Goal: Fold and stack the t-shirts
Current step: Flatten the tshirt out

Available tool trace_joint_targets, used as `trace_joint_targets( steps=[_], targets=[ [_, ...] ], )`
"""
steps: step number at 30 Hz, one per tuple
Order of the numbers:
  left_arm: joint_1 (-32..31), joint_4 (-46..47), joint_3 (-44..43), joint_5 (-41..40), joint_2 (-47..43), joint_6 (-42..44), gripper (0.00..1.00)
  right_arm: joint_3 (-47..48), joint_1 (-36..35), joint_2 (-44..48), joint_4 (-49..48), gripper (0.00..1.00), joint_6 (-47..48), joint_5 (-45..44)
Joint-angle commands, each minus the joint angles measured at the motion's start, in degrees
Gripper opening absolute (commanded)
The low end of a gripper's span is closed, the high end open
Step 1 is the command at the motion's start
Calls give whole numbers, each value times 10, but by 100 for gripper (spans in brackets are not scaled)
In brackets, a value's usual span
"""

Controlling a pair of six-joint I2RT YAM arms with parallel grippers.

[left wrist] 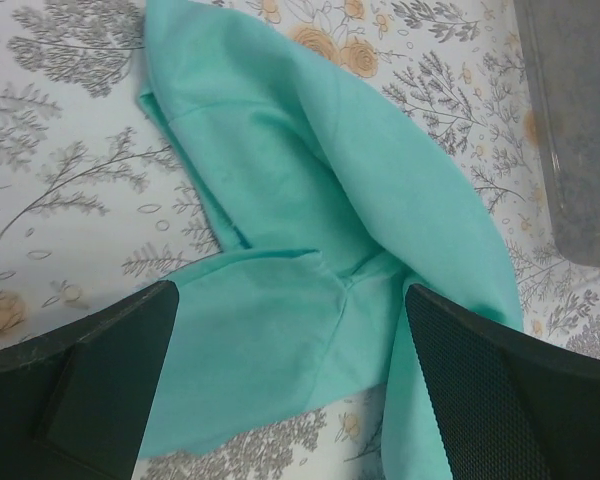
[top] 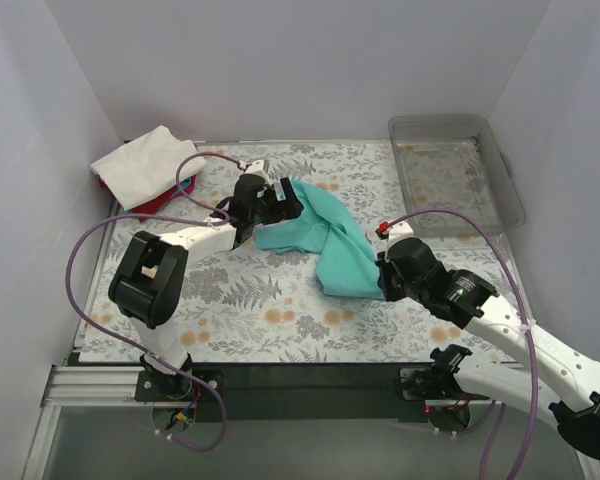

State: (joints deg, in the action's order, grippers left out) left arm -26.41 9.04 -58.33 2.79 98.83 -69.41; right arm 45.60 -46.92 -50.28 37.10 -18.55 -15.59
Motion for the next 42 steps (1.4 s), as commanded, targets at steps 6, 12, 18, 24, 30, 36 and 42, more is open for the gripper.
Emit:
trace_joint_targets(
  steps=[6, 12, 18, 24, 30, 36, 42],
  targets=[
    [-32, -36, -115, -21, 113, -2, 81, -14, -2, 15, 39, 1, -42, -58],
    [-52, -53, -143, -46, 147, -6, 76, -15, -2, 14, 28, 1, -34, -53],
    [-54, -70, -167, -64, 175, -7, 69, -24, -2, 23, 15, 1, -27, -41],
    [-53, -71, -171, -64, 182, -6, 48, -25, -2, 27, 8, 1, -23, -37],
    [-53, -74, -173, -78, 183, -2, 32, -27, -2, 33, 6, 1, -22, -38],
    [-53, -85, -166, -105, 168, 13, 10, -25, -2, 31, 1, 1, -20, -46],
    [-46, -78, -123, -92, 111, 21, 0, -19, -2, 8, -13, 1, -11, -52]
  ],
)
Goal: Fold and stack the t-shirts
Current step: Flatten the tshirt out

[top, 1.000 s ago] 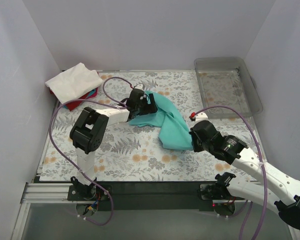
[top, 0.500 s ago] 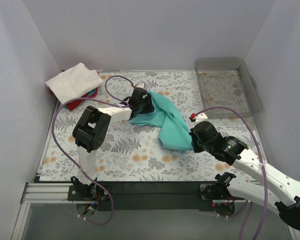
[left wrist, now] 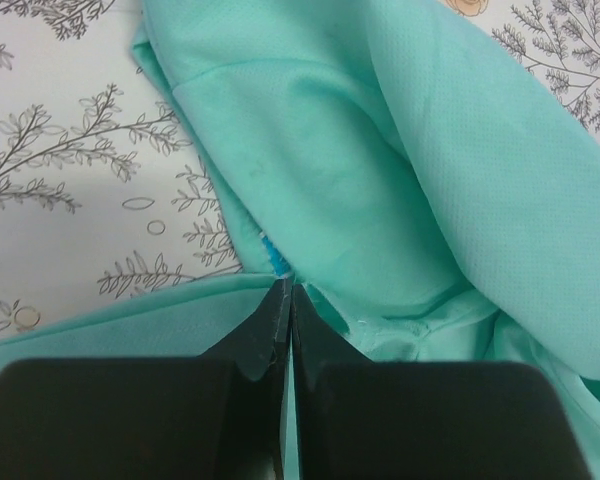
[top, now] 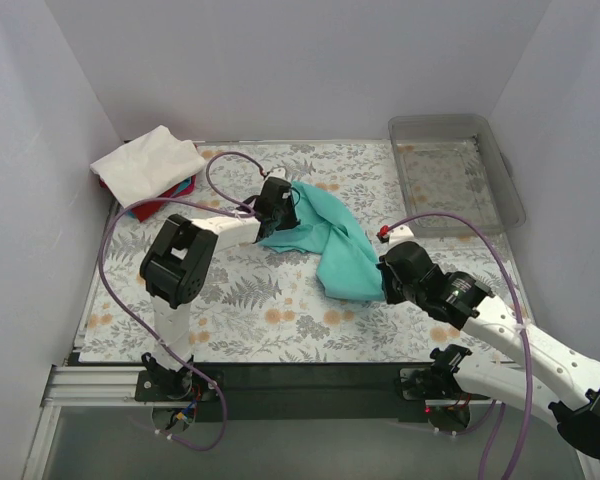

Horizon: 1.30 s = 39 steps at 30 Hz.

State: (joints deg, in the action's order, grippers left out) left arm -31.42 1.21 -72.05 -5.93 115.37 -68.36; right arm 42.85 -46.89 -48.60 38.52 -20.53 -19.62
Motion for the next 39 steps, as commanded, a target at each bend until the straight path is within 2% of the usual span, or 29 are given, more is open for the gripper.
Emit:
trace_joint_targets(
  steps=[1, 6, 9, 10, 13, 16, 21, 32, 36, 39],
  targets=[
    [4, 3, 25, 2, -65, 10, 0, 8, -2, -11, -34, 1, 12, -8],
    [4, 33, 62, 21, -95, -5, 2, 4, -2, -19, -42, 1, 13, -5],
    [3, 48, 74, 17, -109, -9, 26, 0, -2, -14, -42, 1, 11, -2],
    [3, 54, 78, 22, -115, -9, 38, -3, -2, -12, -42, 1, 10, -2],
    [3, 77, 92, 43, -125, -11, 53, -7, -2, -5, -43, 1, 8, -4],
    [2, 83, 89, 58, -118, -19, 59, -8, -2, -4, -44, 1, 8, -6],
    [2, 76, 63, 86, -84, -31, 60, -7, -2, -7, -45, 1, 8, -2],
    [-1, 44, 6, 84, -22, -39, 60, -12, -2, 0, -49, 1, 9, 2],
    [-1, 38, 0, 87, -12, -39, 56, -13, -2, -4, -52, 1, 13, 1],
    [-2, 35, -1, 84, -7, -39, 49, -14, -2, -5, -55, 1, 15, 1]
  ],
)
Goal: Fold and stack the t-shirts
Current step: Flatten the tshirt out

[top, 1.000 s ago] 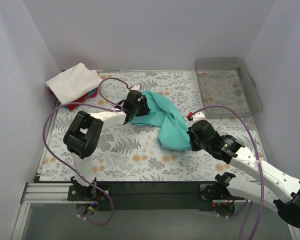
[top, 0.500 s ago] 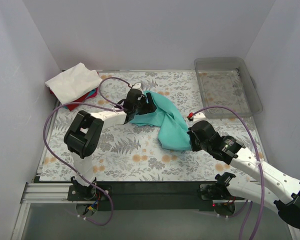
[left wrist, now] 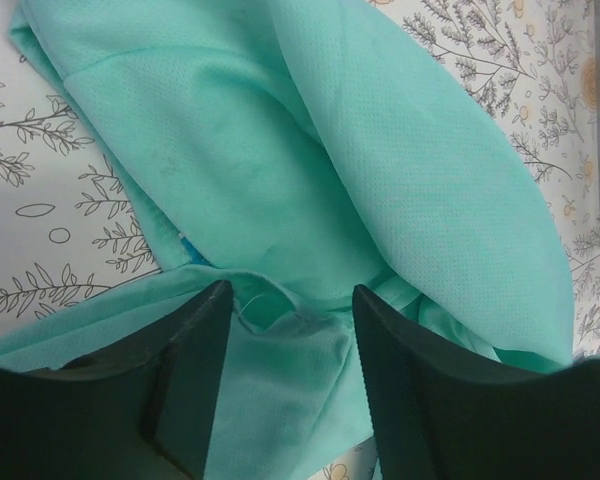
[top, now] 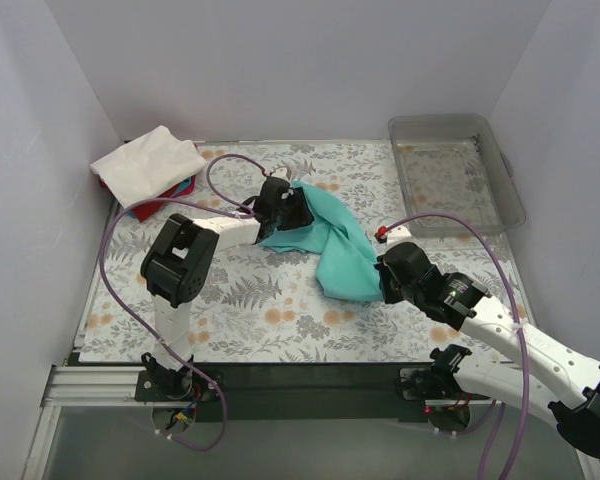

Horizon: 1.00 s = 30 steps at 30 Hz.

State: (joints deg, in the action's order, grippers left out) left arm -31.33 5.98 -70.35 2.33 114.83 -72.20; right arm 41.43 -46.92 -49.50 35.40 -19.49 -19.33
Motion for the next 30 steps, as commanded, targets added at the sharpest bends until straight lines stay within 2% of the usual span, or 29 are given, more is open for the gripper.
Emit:
trace_joint_targets(
  steps=[1, 6, 7, 9, 10, 17, 23, 30],
  targets=[
    [-2, -12, -19, 2, -1, 0, 47, 1, -2, 4, -24, 1, 3, -1],
    [-3, -12, -17, 7, 2, 2, 30, -2, -2, 5, -25, 1, 4, -3],
    [-2, -12, -18, 10, 4, 2, 24, -2, -2, 5, -25, 1, 3, -3],
    [-2, -12, -18, 10, 2, 4, 2, -4, -2, 5, -25, 1, 3, -4],
    [-2, -11, -14, 6, 0, 4, 0, -5, -2, 4, -26, 1, 3, -7],
    [6, -11, 34, -51, -87, 23, 0, 1, -2, -5, -28, 1, 2, -26],
    [50, -14, 117, -95, -260, 37, 0, 22, 1, -14, -29, 1, 11, -50],
    [96, -54, 179, -123, -398, 52, 0, 55, 4, -54, -53, 1, 40, -83]
  ],
)
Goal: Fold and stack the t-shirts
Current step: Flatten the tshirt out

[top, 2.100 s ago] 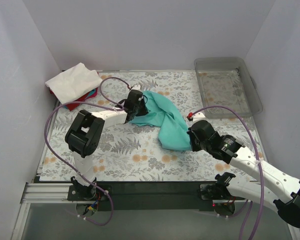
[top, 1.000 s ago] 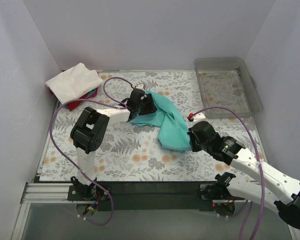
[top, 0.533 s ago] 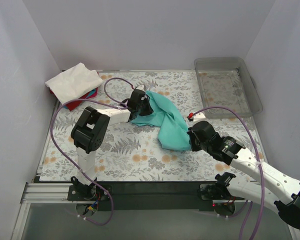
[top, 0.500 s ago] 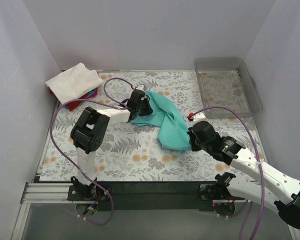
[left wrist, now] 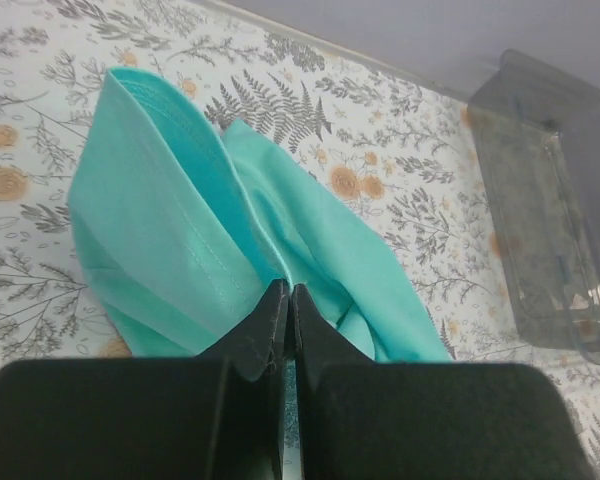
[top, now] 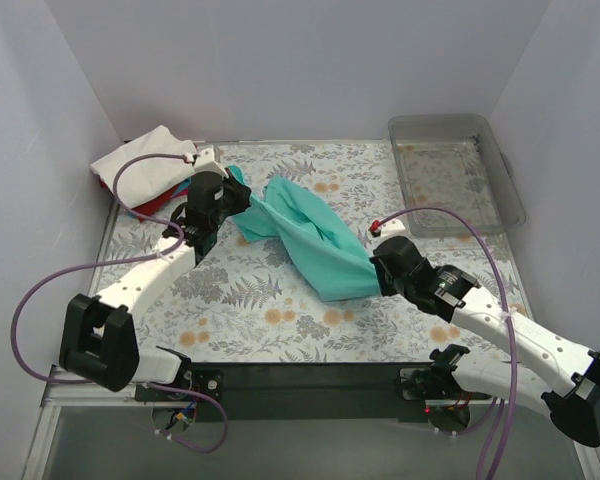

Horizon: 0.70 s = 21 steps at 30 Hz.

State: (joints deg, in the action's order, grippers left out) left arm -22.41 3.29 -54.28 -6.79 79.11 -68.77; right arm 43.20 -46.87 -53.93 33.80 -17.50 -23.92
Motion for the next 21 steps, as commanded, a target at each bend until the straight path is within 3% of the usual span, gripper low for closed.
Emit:
trace_joint_targets(
  steps=[1, 5, 12, 21],
  targets=[
    [11, -30, 19, -38, -54, 20, 0, 47, 4, -15, -39, 1, 23, -49],
    [33, -59, -3, -45, -92, 36, 0, 105, 13, -55, -77, 1, 72, -85],
    [40, -97, -116, -27, -112, 82, 0, 325, 26, -122, -118, 1, 159, -134],
    [40, -144, -247, -2, -139, 137, 0, 440, 26, -106, -139, 1, 224, -97]
  ],
)
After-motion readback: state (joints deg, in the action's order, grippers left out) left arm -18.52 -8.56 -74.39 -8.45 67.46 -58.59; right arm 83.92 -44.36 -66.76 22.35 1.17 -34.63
